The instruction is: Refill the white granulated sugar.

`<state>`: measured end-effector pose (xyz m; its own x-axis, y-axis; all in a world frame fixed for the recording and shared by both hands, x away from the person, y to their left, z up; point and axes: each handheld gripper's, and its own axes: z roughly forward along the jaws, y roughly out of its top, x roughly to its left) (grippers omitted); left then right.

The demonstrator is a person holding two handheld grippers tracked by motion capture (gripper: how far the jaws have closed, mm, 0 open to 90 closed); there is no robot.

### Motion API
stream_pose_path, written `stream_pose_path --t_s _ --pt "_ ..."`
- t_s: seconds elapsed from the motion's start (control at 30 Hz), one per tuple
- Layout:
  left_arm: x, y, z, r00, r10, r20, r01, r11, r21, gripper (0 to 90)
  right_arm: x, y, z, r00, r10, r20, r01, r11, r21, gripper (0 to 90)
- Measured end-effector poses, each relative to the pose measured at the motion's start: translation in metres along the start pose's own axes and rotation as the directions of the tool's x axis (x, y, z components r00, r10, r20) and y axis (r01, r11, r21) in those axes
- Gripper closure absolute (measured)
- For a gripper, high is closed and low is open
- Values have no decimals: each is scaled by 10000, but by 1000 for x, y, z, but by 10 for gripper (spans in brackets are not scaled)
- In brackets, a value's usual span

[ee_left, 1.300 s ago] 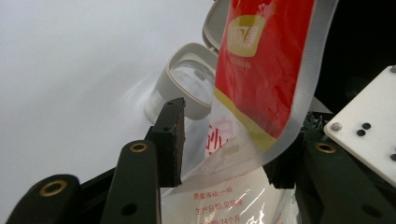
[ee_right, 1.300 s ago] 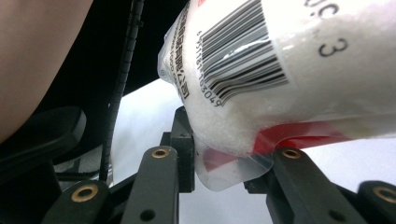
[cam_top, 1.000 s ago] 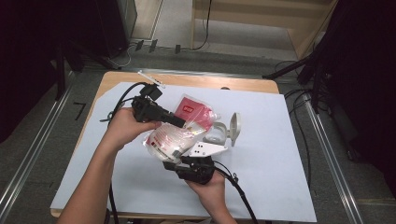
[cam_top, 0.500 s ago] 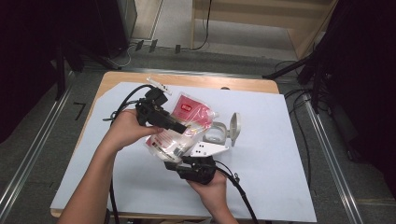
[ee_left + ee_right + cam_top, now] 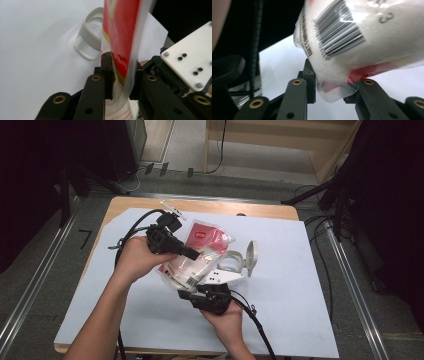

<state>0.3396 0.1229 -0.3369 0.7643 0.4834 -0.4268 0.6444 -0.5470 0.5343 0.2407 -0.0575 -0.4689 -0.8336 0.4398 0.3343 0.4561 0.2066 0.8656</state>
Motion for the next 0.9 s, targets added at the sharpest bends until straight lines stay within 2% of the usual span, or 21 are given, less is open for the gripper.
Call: stream_pose_path --t_s 0.03,0.17,0.37,0.5,0.57,0.7,0.8,0.9 --pt "-1 0 0 9999 -105 4 105 9999 30 830 2 1 0 9998 -78 195 78 10000 -35 691" --pt "-7 1 -1 9998 -99 -152 100 9999 75 874 3 1 1 9997 -25 241 27 10000 -73 669" --pt "-14 3 -1 9999 -139 -56 140 9997 199 890 0 1 3 9993 120 359 -117 9999 -77 617" --pt "-13 2 -3 9993 -348 -127 349 9994 80 892 1 1 3 9967 -265 774 276 9995 -134 553" --pt "-12 2 -3 9990 -402 -188 404 9991 143 892 3 1 3 9944 -476 943 484 9988 -56 553" --pt "-10 2 -2 9974 -650 -322 651 9979 29 891 4 0 6 9917 -580 1147 571 9983 111 526" --pt "-10 2 1 9968 -629 -492 635 9979 115 890 5 0 7 9868 -656 1480 633 9978 206 485" --pt "-11 3 3 9963 -704 -485 709 9974 93 889 5 2 10 9744 -541 2184 494 9984 268 407"
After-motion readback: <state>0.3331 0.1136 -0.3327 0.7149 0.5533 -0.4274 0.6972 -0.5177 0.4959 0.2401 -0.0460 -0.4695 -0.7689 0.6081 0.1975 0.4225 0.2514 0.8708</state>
